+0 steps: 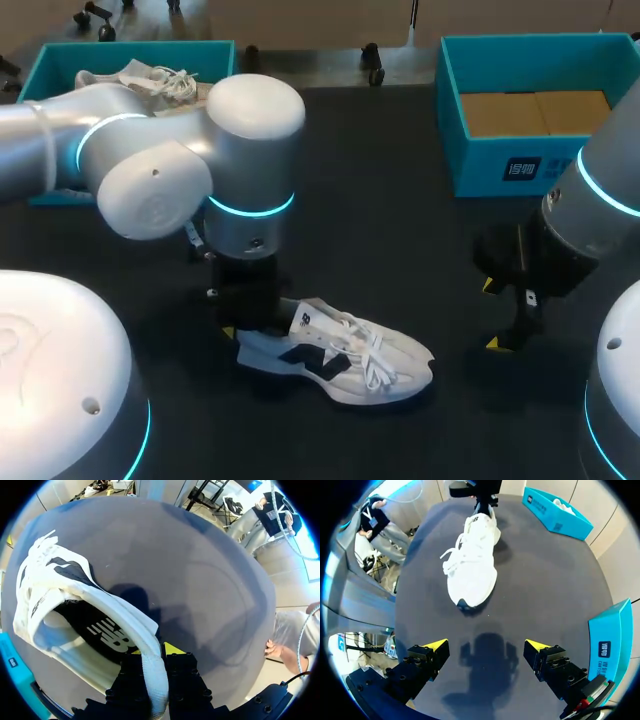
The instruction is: Take the shoe out of the shoebox, open the shoe tongue, remove and reinsert the insole, then place the shoe into the shoebox
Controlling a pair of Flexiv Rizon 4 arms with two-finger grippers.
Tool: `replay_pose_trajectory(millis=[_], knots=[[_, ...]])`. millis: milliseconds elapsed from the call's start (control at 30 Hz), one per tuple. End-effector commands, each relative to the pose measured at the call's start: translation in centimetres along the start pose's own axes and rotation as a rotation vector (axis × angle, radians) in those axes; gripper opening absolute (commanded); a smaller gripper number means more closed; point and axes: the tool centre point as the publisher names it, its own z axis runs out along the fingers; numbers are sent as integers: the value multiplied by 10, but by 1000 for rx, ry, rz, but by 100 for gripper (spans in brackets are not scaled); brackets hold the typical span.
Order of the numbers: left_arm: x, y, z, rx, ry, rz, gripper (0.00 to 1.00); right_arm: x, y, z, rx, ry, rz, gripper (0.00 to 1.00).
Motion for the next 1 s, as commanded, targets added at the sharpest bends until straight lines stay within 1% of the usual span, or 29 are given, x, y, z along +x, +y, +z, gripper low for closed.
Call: replay_pose_trajectory(millis=[33, 367, 667, 733, 1000], knots=[[-6, -4, 2, -17, 3, 11, 0, 1, 0, 1, 0, -2, -1, 100], [-14, -14, 5, -78, -4, 103, 0, 1, 0, 1, 0, -2, -1, 100], [-21, -13, 7, -83, -1, 102, 0, 1, 0, 1, 0, -2, -1, 100], [-23, -12, 9, -94, 5, 102, 0, 1, 0, 1, 0, -2, -1, 100], [-25, -10, 12, -91, 8, 112, 0, 1, 0, 1, 0, -2, -1, 100]])
